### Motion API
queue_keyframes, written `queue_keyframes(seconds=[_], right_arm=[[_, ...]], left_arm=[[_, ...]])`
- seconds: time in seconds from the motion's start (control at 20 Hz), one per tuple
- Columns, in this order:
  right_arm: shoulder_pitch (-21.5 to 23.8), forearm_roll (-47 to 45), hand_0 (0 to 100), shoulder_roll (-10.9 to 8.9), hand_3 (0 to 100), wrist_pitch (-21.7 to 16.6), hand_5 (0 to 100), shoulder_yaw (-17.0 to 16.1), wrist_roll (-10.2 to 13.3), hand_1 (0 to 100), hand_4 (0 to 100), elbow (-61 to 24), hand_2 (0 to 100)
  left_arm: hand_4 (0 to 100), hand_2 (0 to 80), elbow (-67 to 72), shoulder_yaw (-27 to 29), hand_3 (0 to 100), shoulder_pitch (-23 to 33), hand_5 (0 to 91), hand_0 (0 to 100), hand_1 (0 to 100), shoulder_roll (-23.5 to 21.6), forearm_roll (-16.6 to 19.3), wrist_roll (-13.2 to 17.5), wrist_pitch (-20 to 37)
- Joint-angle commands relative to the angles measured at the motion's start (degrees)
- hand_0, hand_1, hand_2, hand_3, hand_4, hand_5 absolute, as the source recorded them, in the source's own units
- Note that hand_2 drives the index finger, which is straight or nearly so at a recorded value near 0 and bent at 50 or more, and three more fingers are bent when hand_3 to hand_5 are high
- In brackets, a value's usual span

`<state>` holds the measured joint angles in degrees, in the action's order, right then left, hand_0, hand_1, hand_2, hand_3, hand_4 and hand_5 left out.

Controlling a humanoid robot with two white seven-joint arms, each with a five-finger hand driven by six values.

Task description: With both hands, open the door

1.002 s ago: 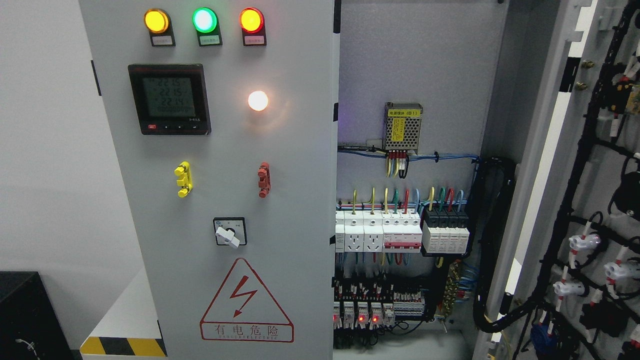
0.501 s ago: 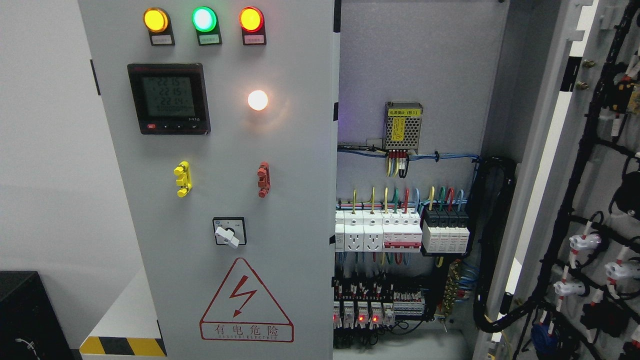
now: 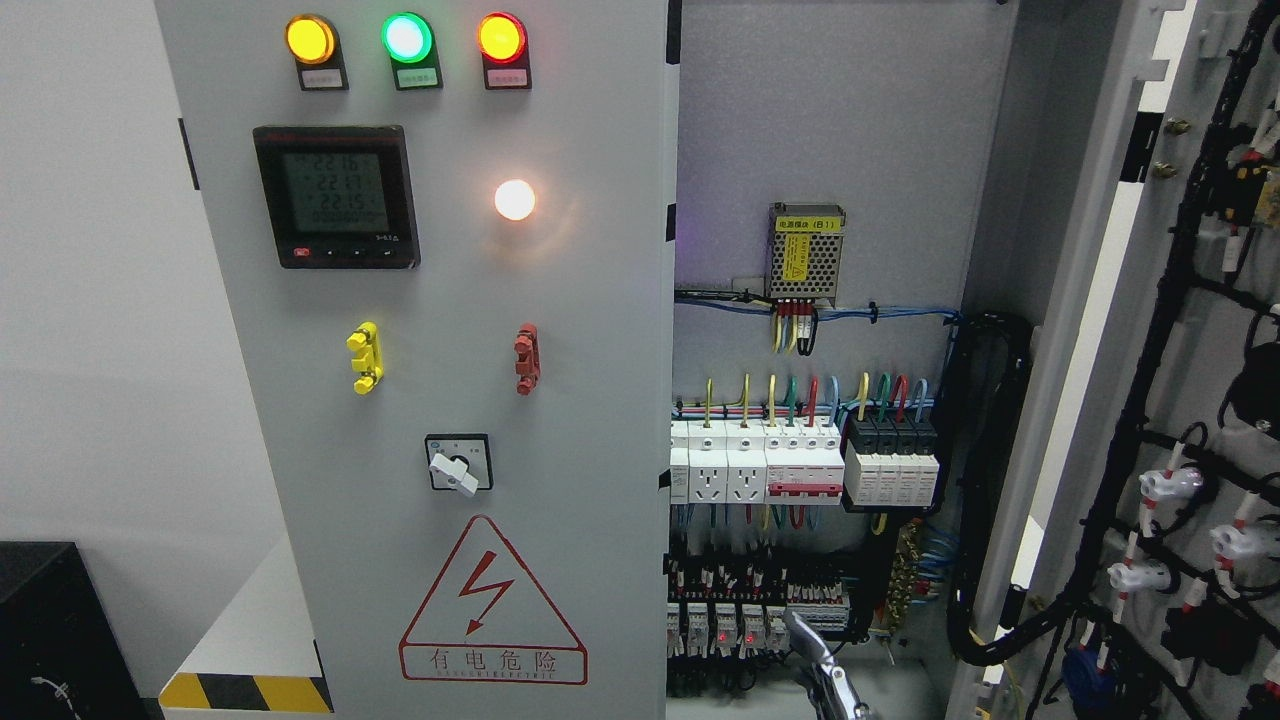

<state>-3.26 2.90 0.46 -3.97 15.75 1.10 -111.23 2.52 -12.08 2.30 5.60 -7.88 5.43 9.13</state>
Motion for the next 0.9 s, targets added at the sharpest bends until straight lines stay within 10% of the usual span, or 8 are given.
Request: queue_keyframes(seconds=[0.0,0.85], right_arm=[[-12.81,-0.17,0,3.58,0,2.39,0,-1.6,0.04,0,0,3.2,0],[-31.27,-14.76,0,3.14,0,5.2,0,-1.77,-0.05,0,0,26.4,0]], left_arm=[[0,0.0,-0.23,0.39,0,-0.01,0.0,0,0,0.12,-0.03,0.02,0.01],[0,0.0,-0.15,0.39,0,-0.01,0.0,0,0,0.12,-0.03,0.02,0.01]])
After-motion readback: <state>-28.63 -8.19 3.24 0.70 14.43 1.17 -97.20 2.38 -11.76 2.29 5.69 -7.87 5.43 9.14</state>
